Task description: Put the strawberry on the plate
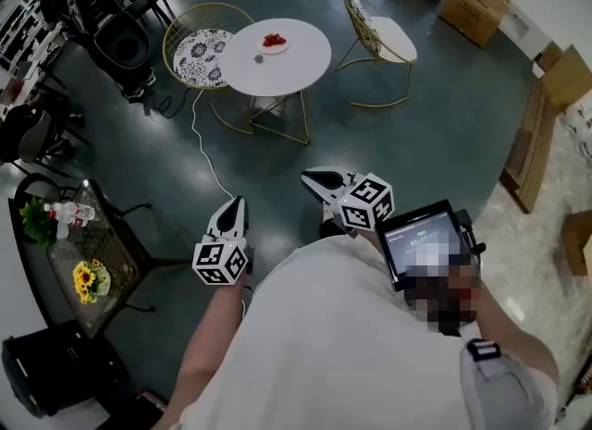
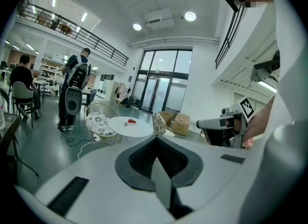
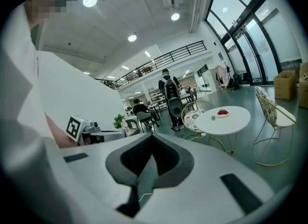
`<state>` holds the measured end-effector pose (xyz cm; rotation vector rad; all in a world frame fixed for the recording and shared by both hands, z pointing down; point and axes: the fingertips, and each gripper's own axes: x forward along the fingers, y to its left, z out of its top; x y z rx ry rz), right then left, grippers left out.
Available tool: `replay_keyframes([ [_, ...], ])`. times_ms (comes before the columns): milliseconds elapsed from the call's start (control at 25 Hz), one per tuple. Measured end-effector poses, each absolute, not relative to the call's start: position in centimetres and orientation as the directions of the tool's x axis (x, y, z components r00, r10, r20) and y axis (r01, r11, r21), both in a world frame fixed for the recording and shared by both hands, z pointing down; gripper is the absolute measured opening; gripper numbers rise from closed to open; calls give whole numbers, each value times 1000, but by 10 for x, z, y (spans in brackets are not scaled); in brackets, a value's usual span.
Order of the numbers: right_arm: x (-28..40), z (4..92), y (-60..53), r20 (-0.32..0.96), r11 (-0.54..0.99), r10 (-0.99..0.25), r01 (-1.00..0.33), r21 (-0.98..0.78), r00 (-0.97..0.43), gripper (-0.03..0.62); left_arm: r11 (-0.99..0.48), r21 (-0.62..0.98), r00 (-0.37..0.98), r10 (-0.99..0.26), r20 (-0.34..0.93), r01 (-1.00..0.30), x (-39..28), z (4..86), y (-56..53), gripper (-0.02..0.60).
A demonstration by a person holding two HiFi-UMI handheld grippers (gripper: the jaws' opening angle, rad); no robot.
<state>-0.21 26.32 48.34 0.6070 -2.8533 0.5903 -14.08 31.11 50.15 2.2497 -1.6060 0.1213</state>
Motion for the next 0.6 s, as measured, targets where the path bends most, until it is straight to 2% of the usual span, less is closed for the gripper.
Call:
replay_keyframes([
  [600, 1, 492, 259, 245, 824, -355, -426, -373, -902, 6, -252, 289, 336, -895, 295, -924, -135, 506, 303, 5],
])
